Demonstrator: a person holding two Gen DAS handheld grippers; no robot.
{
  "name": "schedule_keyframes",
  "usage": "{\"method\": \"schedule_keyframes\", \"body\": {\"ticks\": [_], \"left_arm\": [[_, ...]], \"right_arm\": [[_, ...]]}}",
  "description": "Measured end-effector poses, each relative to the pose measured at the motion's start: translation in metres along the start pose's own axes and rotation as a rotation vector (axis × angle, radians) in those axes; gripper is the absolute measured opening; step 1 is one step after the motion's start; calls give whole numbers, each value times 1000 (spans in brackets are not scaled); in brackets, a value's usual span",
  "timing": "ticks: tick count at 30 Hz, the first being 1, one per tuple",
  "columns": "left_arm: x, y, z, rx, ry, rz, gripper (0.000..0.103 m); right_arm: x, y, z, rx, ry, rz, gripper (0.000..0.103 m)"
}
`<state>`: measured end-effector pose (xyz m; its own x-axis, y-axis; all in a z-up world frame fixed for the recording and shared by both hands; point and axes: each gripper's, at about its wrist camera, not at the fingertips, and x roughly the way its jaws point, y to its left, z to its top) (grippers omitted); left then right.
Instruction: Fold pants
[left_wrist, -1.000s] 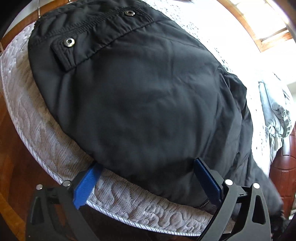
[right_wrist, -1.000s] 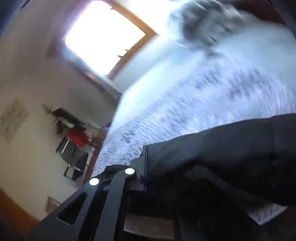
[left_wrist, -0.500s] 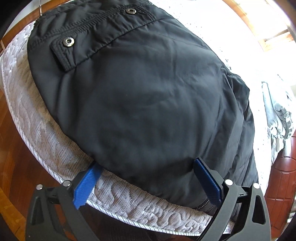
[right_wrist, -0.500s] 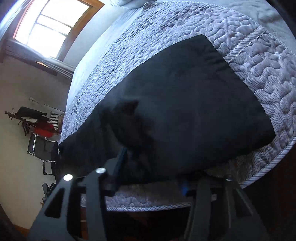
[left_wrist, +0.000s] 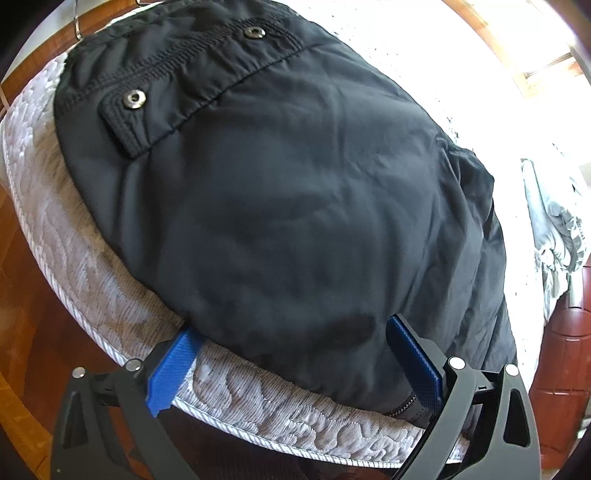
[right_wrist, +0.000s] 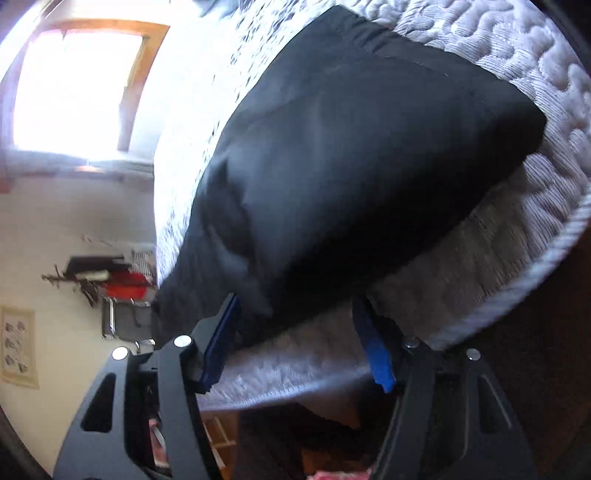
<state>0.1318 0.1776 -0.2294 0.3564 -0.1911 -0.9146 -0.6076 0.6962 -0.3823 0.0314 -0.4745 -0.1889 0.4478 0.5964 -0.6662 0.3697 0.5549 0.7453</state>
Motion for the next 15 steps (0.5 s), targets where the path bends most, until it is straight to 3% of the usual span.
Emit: {"method": "schedule_keyframes", "body": {"ticks": [4, 6, 8, 15], "left_arm": [[2, 0, 4, -6, 2, -3, 99], [5, 1, 5, -10, -1, 3, 99], [9, -2, 6, -11, -2, 18, 99], [16, -18, 11, -8, -18, 53, 99]], "right_arm": [[3, -15, 14, 66, -37, 31, 58], [5, -20, 19, 90, -44, 57, 28], [5, -16, 26, 95, -53, 104, 12], [-35, 43, 54, -119, -149, 110, 6]]}}
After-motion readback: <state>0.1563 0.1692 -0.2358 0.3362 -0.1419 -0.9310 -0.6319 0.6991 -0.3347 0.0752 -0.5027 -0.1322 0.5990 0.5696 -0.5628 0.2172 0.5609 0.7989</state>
